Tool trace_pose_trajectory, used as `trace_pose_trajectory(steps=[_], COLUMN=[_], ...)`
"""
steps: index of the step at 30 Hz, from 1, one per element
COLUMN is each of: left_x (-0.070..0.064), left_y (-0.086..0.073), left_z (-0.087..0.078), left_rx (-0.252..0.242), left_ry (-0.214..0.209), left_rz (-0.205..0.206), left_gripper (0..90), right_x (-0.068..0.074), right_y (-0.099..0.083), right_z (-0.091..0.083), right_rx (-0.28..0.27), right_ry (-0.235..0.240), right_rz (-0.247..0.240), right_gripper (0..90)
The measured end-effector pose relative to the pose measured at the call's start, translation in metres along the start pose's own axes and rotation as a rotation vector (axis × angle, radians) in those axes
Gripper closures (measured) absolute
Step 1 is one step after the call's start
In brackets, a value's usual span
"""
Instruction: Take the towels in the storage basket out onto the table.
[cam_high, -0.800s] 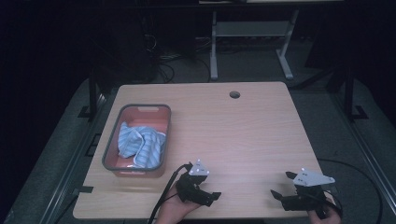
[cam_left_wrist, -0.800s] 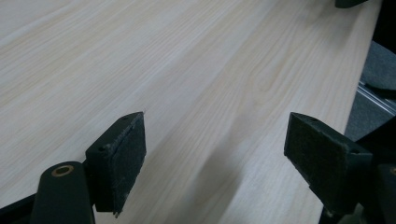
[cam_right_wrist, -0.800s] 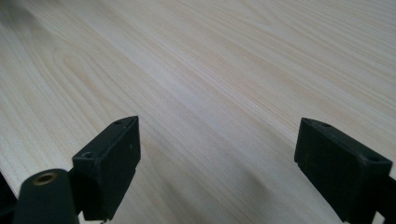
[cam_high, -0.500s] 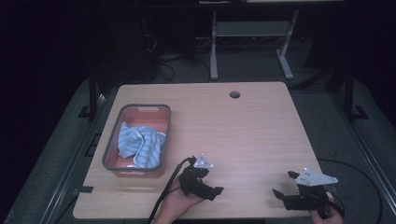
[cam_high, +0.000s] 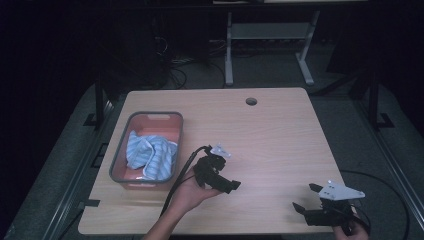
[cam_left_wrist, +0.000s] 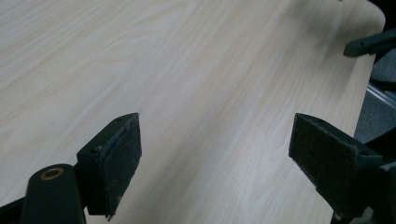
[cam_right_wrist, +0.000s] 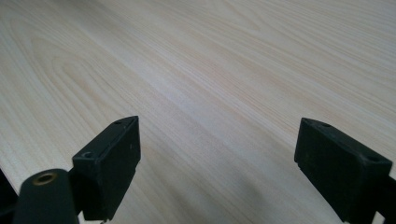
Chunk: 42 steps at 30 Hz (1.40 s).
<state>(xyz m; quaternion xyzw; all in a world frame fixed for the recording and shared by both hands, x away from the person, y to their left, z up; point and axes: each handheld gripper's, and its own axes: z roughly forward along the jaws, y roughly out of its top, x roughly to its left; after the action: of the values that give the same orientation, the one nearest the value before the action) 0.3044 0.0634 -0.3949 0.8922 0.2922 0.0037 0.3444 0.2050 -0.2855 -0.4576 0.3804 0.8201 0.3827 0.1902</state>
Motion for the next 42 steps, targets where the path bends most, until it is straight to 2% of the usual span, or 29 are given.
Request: trace_pose_trajectory(steps=[5, 7, 13, 15, 18, 25, 27, 30, 37, 42], left_x=[0.006, 0.010, 0.024, 0.028, 0.032, 0.039, 0.044, 0.050, 0.061, 0.066], left_y=[0.009, 0.012, 0.020, 0.022, 0.024, 0.026, 0.027, 0.027, 0.026, 0.024], left_z=[-0.004, -0.008, -0.023, -0.028, -0.033, -0.044, -0.048, -0.055, -0.069, -0.076], left_rx=[0.020, 0.024, 0.030, 0.036, 0.029, 0.032, 0.047, 0.032, 0.015, 0.022], left_ry=[0.025, 0.032, 0.067, 0.077, 0.067, 0.072, 0.082, 0.080, 0.088, 0.099], left_rz=[0.011, 0.001, -0.014, -0.007, -0.020, -0.035, -0.037, -0.067, -0.099, -0.113], left_gripper=[17.1, 17.1, 17.7, 17.9, 18.2, 19.7, 19.9, 20.3, 22.5, 22.7], right_x=[0.001, 0.001, -0.002, -0.001, -0.001, -0.001, 0.000, -0.001, -0.002, -0.002], right_y=[-0.001, -0.001, -0.001, -0.001, -0.001, -0.001, -0.001, -0.001, -0.001, -0.001], right_z=[-0.003, -0.003, -0.002, -0.002, -0.002, 0.000, 0.000, 0.000, 0.000, 0.000], right_rx=[-0.005, -0.007, -0.008, -0.005, -0.004, 0.003, 0.003, 0.003, 0.002, 0.003], right_ry=[-0.009, -0.010, -0.012, -0.008, -0.007, 0.002, 0.001, -0.001, 0.001, 0.001], right_rz=[0.005, 0.005, 0.012, 0.014, 0.013, 0.006, 0.005, 0.006, 0.005, 0.004], right_gripper=[13.8, 13.8, 13.8, 13.8, 13.8, 13.8, 13.8, 13.8, 13.8, 13.9])
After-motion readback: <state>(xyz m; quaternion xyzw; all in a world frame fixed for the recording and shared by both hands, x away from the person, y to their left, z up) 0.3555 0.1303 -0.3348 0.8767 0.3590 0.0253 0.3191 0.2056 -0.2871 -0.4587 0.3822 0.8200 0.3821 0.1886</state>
